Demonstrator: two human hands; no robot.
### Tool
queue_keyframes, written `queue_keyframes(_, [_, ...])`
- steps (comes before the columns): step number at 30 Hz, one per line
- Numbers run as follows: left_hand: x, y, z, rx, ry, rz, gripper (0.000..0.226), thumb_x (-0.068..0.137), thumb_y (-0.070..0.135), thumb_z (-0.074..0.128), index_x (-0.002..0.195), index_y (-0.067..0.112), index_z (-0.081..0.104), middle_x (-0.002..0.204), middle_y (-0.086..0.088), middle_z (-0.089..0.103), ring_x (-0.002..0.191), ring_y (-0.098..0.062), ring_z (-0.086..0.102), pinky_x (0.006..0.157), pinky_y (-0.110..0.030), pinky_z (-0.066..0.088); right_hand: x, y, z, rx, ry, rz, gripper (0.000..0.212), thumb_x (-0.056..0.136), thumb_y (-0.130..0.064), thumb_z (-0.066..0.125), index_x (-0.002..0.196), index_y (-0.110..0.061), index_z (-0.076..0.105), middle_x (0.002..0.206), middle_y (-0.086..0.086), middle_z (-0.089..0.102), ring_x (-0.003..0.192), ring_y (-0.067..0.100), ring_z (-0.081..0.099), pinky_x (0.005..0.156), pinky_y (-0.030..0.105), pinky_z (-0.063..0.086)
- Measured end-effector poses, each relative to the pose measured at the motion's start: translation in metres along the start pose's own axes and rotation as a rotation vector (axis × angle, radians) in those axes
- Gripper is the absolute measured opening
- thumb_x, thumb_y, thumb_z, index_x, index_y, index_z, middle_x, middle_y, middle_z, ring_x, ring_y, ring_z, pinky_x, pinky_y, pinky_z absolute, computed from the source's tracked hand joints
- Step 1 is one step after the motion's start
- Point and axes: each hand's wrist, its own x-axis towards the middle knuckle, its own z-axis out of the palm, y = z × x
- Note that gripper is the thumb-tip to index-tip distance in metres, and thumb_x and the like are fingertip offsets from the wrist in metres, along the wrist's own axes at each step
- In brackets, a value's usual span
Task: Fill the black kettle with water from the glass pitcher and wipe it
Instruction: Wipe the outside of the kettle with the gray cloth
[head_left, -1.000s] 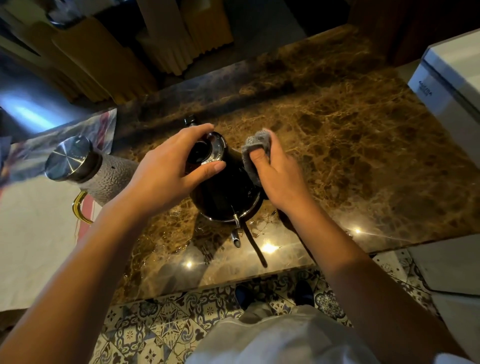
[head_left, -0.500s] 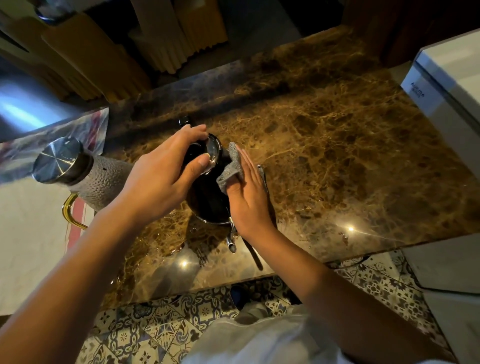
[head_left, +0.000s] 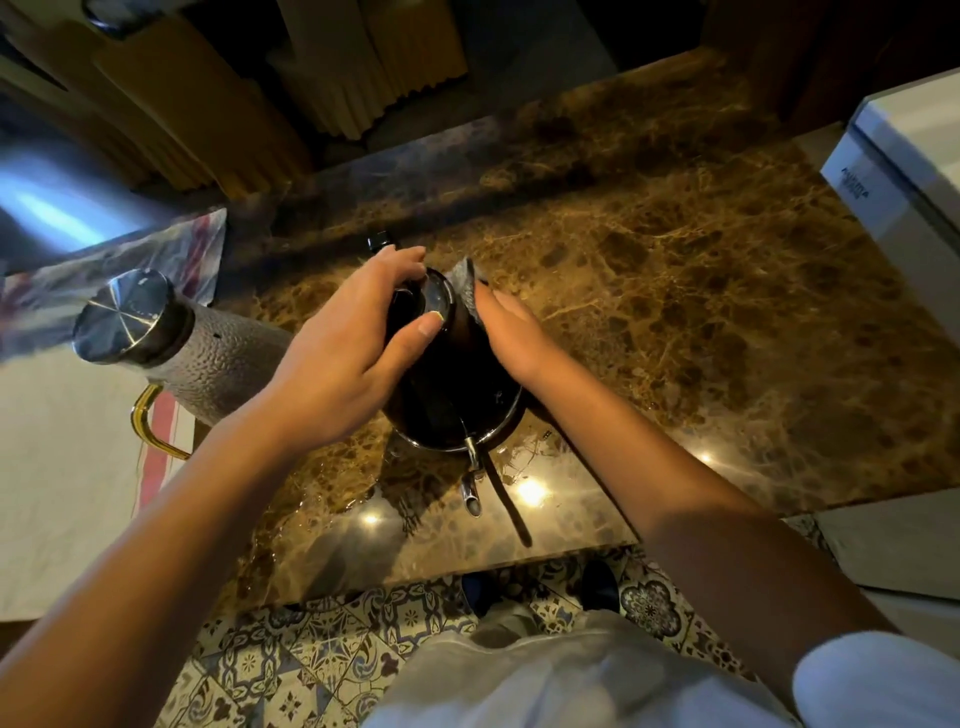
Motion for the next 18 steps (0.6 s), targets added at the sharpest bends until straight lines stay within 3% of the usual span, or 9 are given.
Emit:
queue_keyframes(2, [0.001, 0.002, 0.0, 0.031, -0.004, -0.02, 0.056, 0.102, 0.051, 0.042, 0.15, 0.022, 0.037, 0.165, 0.007, 0.034, 0.154, -0.009, 0.025, 0.117, -0.031, 0.028, -0.002, 0.016, -0.003, 0.087, -0.012, 0.063, 0.056, 0.098, -0.061, 0.042, 0.13, -0.024, 0.069, 0.128, 0.003, 0.07, 0.122, 0.021, 0.063, 0.113, 0.049, 0.046])
queue_keyframes(5, [0.002, 0.004, 0.001, 0.04, -0.004, -0.031, 0.063, 0.097, 0.055, 0.039, 0.15, 0.021, 0.036, 0.166, 0.005, 0.033, 0.149, -0.003, 0.023, 0.113, -0.026, 0.026, -0.018, 0.037, 0.005, 0.132, 0.055, 0.061, 0.073, 0.087, -0.07, 0.039, 0.143, -0.028, 0.057, 0.142, 0.002, 0.062, 0.135, 0.02, 0.055, 0.118, 0.049, 0.04])
queue_keyframes(8, [0.003, 0.003, 0.001, 0.009, -0.018, -0.033, 0.062, 0.097, 0.054, 0.039, 0.15, 0.021, 0.036, 0.165, 0.004, 0.033, 0.153, -0.006, 0.021, 0.116, -0.03, 0.025, -0.05, 0.049, 0.022, 0.074, 0.171, -0.097, 0.074, 0.092, -0.062, 0.035, 0.16, -0.032, 0.03, 0.165, -0.005, 0.036, 0.149, 0.009, 0.032, 0.125, 0.04, 0.028])
queue_keyframes(11, [0.004, -0.003, -0.001, -0.032, -0.041, -0.017, 0.054, 0.103, 0.051, 0.041, 0.149, 0.024, 0.036, 0.165, 0.008, 0.033, 0.156, -0.008, 0.019, 0.12, -0.034, 0.024, -0.073, 0.062, 0.03, -0.109, 0.176, -0.276, 0.081, 0.094, -0.049, 0.04, 0.165, -0.029, 0.006, 0.173, -0.011, 0.011, 0.158, 0.005, 0.012, 0.129, 0.039, 0.019])
queue_keyframes(14, [0.006, -0.009, -0.004, -0.116, -0.086, -0.009, 0.053, 0.099, 0.047, 0.046, 0.147, 0.028, 0.036, 0.164, 0.013, 0.032, 0.156, -0.001, 0.015, 0.124, -0.038, 0.022, -0.069, 0.064, 0.025, -0.245, 0.16, -0.361, 0.088, 0.096, -0.043, 0.05, 0.165, -0.019, 0.001, 0.174, -0.004, 0.004, 0.16, 0.011, 0.004, 0.13, 0.042, 0.015])
queue_keyframes(18, [0.012, -0.019, -0.01, -0.184, -0.144, 0.019, 0.051, 0.098, 0.044, 0.05, 0.146, 0.03, 0.038, 0.163, 0.016, 0.032, 0.155, 0.003, 0.015, 0.125, -0.041, 0.024, -0.052, 0.042, -0.003, -0.492, -0.034, -0.4, 0.097, 0.098, -0.036, 0.066, 0.165, -0.014, 0.0, 0.174, -0.001, -0.001, 0.16, 0.012, 0.0, 0.127, 0.03, 0.008])
